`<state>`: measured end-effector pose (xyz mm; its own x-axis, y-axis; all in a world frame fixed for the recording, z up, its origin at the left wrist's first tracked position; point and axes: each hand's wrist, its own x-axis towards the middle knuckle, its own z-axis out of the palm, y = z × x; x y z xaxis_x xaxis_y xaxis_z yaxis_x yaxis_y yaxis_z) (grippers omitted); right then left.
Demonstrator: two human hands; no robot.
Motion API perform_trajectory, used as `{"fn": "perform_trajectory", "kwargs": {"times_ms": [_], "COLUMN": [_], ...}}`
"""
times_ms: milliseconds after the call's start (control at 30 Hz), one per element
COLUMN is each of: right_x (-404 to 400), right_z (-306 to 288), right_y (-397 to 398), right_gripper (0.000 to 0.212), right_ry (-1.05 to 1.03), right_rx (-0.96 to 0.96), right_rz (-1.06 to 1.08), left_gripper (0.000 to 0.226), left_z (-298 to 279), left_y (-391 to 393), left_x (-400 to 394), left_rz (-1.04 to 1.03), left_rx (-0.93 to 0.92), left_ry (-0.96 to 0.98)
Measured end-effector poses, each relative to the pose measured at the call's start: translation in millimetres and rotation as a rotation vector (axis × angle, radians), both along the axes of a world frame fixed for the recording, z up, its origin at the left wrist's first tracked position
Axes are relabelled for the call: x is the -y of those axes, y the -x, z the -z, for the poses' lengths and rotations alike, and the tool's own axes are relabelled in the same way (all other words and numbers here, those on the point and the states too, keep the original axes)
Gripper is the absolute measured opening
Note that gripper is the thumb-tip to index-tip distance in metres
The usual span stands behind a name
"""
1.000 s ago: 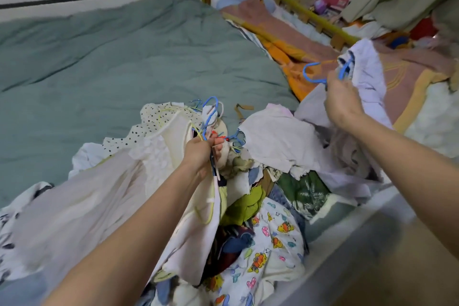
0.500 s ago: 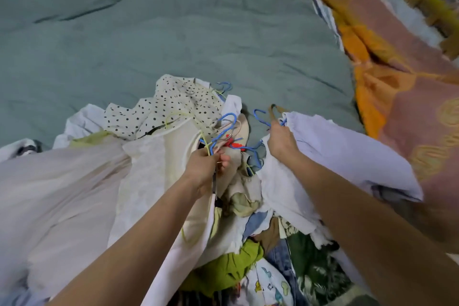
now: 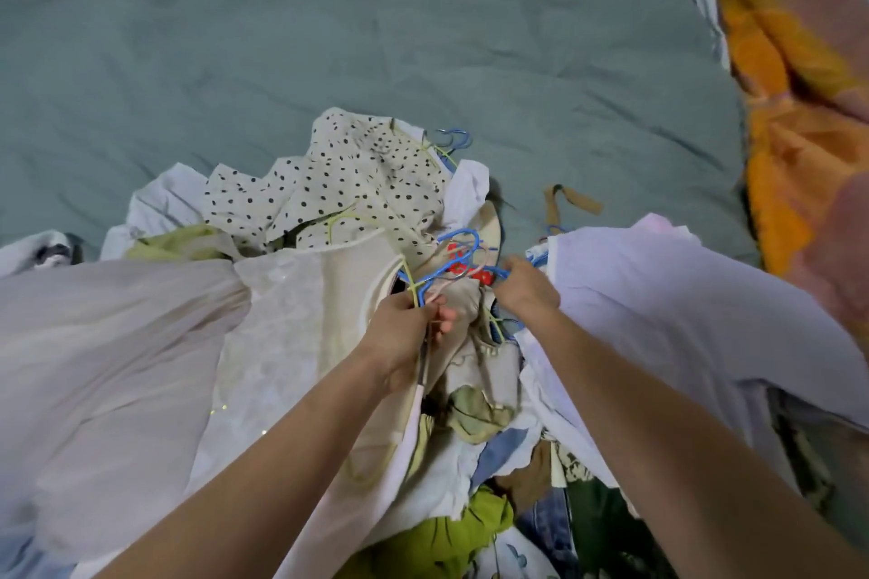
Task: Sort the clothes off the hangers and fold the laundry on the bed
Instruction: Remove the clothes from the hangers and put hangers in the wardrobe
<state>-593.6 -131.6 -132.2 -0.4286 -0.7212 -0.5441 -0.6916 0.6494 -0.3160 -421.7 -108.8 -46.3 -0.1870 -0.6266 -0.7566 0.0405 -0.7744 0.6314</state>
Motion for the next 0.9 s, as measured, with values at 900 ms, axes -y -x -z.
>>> {"fn": "perform_trajectory", "kwargs": {"times_ms": [900], "right_x": [-125.8], "right_z": [-302.8], "right_y": [-413.0], "right_gripper": [0.027], "right_ry": [0.145], "right_rx": [0.696], "right_rz": [-0.154], "left_gripper": [0.011], "left_z": [-216.1], "left_y": [-411.7], "left_x": [-180.2], "left_rz": [-0.324], "left_rx": [0.039], "left_ry": [0.755]}}
